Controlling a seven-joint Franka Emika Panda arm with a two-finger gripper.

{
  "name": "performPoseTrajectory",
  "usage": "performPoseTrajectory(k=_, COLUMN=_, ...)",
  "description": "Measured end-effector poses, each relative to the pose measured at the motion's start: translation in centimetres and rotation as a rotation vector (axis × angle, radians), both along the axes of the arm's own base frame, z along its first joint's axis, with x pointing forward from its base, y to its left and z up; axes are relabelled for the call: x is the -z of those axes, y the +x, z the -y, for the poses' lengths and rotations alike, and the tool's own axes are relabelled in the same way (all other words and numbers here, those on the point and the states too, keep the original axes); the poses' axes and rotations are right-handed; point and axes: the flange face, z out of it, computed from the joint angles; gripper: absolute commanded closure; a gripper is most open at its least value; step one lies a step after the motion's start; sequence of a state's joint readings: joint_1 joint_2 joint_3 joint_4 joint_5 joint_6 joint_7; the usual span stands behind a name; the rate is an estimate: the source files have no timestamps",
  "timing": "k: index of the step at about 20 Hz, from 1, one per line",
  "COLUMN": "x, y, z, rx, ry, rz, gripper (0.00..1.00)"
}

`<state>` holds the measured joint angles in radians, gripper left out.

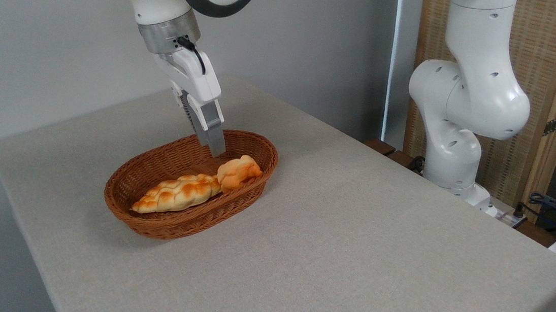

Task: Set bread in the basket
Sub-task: 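Open the gripper to release the bun and raise it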

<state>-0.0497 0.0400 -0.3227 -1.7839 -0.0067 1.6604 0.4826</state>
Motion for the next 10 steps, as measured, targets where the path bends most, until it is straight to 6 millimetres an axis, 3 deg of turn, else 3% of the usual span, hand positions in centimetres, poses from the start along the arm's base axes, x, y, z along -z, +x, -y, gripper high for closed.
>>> performPoseTrajectory(k=3, x=-3.9, y=1.9, z=-2.6, rx=-0.056, ry=-0.026, rz=0.08, gripper=0.0)
performPoseTrajectory(k=6, x=-8.7, y=3.9, z=-6.9, rx=-0.134, ry=-0.051, rz=0.178, gripper=0.0)
performPoseTrajectory(k=8, x=-10.3, y=4.7, z=-9.9, rx=-0.183, ry=-0.06, rz=0.209, gripper=0.0)
performPoseTrajectory(k=10, x=-10.6, y=5.2, z=-12.4, rx=-0.162, ry=-0.077, rz=0.214, gripper=0.0)
